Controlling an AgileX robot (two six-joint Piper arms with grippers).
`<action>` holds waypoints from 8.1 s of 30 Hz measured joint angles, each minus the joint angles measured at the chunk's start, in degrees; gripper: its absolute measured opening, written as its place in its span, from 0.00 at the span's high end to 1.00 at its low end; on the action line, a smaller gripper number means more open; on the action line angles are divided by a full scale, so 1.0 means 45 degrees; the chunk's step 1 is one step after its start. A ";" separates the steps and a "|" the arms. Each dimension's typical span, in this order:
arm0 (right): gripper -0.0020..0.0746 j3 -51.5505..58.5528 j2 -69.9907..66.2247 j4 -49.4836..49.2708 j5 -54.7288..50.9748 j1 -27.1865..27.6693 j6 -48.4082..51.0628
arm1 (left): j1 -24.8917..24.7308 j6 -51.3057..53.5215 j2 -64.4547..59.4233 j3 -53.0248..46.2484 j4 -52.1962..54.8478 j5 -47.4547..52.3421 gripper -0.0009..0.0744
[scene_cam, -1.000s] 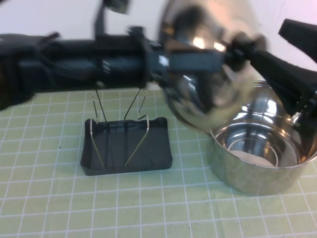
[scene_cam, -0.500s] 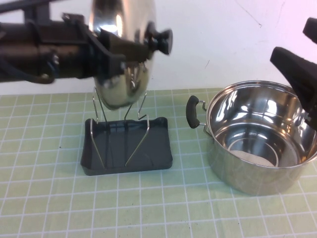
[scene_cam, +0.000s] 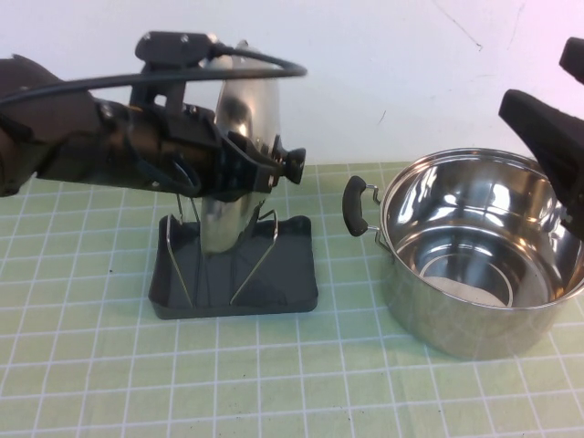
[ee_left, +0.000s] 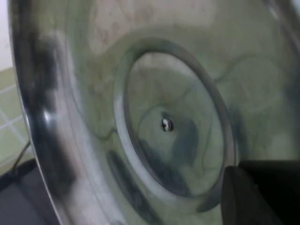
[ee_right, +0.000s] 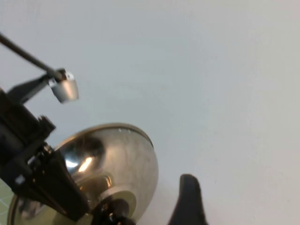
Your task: Put pot lid on rack
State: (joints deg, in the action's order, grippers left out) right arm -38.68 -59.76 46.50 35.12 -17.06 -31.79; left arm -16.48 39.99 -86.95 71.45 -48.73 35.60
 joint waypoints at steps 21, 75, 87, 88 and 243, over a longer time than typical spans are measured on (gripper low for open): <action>0.31 0.0000 0.0000 0.0000 -0.0561 0.0000 0.0000 | -0.0009 -0.0331 -0.0292 0.0000 0.1422 0.0215 0.59; 0.98 0.3620 1.0530 0.3087 -0.5475 0.0000 -0.3625 | -0.0009 -1.1973 1.8137 -1.1460 1.3334 -0.0194 0.99; 0.98 0.3620 1.0530 0.3318 -0.5358 0.0000 -0.5534 | -0.0009 -1.2189 1.8137 -1.1684 1.3315 -0.0049 0.99; 0.98 0.3620 1.0530 0.3371 -0.5358 0.0000 -0.5563 | -0.0009 -1.2212 1.8137 -1.1684 1.3315 -0.0049 0.99; 0.98 0.8919 1.3456 -0.9029 -1.2068 0.4167 0.6963 | 0.3959 -1.0371 1.9427 -1.5255 1.0924 -0.4483 0.99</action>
State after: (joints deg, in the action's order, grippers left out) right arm 1.45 0.80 5.87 -19.18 1.69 -0.45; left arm 1.34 -6.68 0.48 2.80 0.43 15.43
